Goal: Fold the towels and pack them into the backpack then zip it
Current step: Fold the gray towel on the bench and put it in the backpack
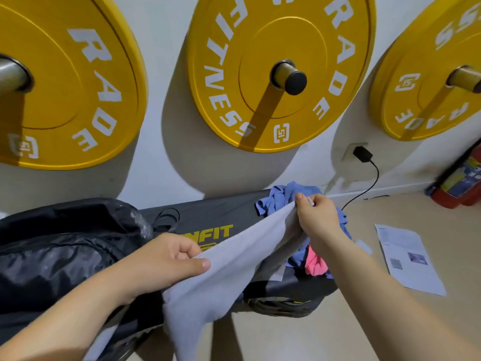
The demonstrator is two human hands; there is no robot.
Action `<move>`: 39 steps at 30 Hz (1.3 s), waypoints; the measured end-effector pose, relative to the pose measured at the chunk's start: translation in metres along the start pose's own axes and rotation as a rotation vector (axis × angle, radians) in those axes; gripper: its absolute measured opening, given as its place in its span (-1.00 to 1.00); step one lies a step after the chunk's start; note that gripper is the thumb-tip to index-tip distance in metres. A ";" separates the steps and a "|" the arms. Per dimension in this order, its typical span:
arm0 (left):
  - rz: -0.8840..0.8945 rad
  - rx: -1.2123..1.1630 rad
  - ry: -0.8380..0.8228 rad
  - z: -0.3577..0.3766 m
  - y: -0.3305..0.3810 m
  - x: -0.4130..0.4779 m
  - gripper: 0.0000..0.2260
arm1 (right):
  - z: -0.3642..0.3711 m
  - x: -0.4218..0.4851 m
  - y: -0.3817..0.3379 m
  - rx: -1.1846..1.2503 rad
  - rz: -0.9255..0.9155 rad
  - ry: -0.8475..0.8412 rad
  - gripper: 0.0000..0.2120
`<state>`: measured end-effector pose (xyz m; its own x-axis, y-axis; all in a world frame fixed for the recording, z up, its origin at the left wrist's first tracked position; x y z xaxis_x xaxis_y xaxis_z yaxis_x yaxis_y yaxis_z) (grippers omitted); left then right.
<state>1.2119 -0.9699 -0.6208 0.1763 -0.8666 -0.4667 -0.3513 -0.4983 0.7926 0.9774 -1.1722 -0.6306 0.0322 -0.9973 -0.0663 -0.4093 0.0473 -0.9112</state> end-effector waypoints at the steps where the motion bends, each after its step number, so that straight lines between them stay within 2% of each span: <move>1: -0.014 0.052 -0.018 -0.006 -0.005 0.002 -0.78 | -0.001 0.003 0.002 -0.010 -0.007 0.030 -0.76; 3: -0.001 0.119 -0.003 -0.015 -0.012 0.008 -0.75 | -0.002 0.004 0.001 -0.026 -0.058 0.055 -0.74; 5: 0.088 0.183 0.120 -0.015 -0.011 0.012 -0.77 | 0.003 -0.006 -0.007 -0.015 -0.141 -0.009 -0.72; 8: 0.257 0.229 0.272 -0.001 0.000 0.012 -0.84 | 0.024 -0.035 -0.027 -0.030 -0.304 -0.267 -0.70; 11: 0.359 0.292 0.355 0.011 0.008 0.007 -0.92 | 0.050 -0.071 -0.042 -0.110 -0.431 -0.611 -0.87; 13: 0.397 0.251 0.418 0.012 0.012 0.005 -0.95 | 0.058 -0.084 -0.049 -0.125 -0.481 -0.743 -0.87; 15: 0.402 0.188 0.439 0.011 0.014 0.004 -0.98 | 0.058 -0.088 -0.053 -0.092 -0.478 -0.805 -0.88; 18: 0.367 0.151 0.442 0.010 0.010 0.005 -0.92 | 0.060 -0.079 -0.049 -0.201 -0.501 -0.721 -0.83; 21: 0.282 0.128 0.427 0.004 0.003 0.011 -0.88 | 0.060 -0.063 -0.040 -0.358 -0.536 -0.507 -0.80; 26: 0.141 0.263 0.264 -0.022 -0.016 0.009 -0.77 | 0.036 -0.024 -0.004 -0.328 -0.255 -0.229 -0.68; 29: 0.110 0.317 0.278 -0.034 -0.020 0.003 -0.81 | 0.022 -0.017 0.016 -0.270 -0.082 -0.130 -0.60; 31: 0.103 0.275 0.304 -0.036 -0.020 0.001 -0.82 | 0.021 -0.022 0.017 -0.211 -0.045 -0.147 -0.59; 34: 0.125 0.155 0.350 -0.025 -0.012 -0.003 -0.79 | 0.031 -0.036 -0.001 -0.092 -0.046 -0.233 -0.67; 37: 0.149 0.061 0.390 -0.009 0.000 -0.006 -0.69 | 0.049 -0.054 -0.018 0.100 0.076 -0.334 -0.68; 39: 0.145 0.036 0.406 0.000 0.005 -0.007 -0.60 | 0.060 -0.072 -0.031 0.228 0.126 -0.423 -0.80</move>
<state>1.2091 -0.9666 -0.6131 0.4677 -0.8704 -0.1537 -0.4299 -0.3759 0.8209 1.0423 -1.0984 -0.6221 0.3818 -0.8749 -0.2979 -0.2258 0.2242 -0.9480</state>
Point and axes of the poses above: each hand's wrist, its own x-axis towards the middle knuckle, its own z-axis out of the palm, y = z × x, the point moved 2 cm from there along x, towards the middle knuckle, and after that the axes turned 5 degrees about -z, right-handed, at the moved point
